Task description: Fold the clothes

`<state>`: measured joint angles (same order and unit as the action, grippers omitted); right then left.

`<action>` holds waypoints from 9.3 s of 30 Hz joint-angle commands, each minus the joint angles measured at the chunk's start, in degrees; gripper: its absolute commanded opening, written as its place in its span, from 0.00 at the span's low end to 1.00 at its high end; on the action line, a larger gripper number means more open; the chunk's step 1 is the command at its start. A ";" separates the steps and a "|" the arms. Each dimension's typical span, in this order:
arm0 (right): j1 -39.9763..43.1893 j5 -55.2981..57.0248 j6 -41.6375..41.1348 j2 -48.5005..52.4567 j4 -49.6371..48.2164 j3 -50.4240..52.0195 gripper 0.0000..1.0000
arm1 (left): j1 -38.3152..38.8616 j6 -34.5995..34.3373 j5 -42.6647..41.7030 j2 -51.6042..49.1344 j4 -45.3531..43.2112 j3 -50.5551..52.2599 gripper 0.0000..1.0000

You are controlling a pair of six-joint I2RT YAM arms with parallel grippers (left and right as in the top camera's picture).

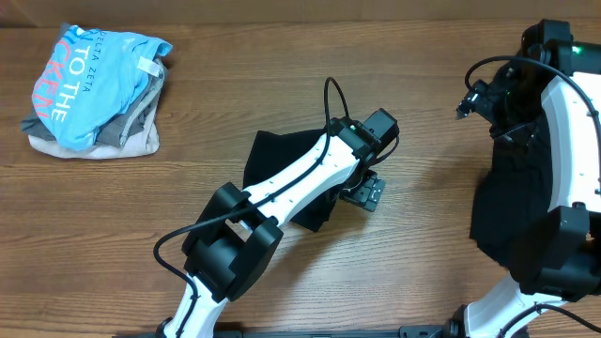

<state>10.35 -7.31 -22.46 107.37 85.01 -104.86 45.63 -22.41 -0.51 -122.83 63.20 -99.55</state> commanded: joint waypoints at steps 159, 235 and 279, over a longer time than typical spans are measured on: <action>-0.15 -0.31 0.39 -0.63 -0.02 -1.25 0.94 | -70.01 28.61 -2.45 -6.16 -47.78 4.92 1.00; -11.74 -6.93 19.28 -94.31 -64.63 81.55 1.00 | -64.24 23.52 -9.86 34.42 -12.35 0.07 1.00; -11.74 -6.27 19.28 -107.19 -81.74 104.41 1.00 | -64.24 23.52 -9.88 34.42 -12.35 0.07 1.00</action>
<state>-0.95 -13.72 -3.36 0.75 3.86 -1.06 -18.72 1.76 -9.89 -88.25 51.07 -99.13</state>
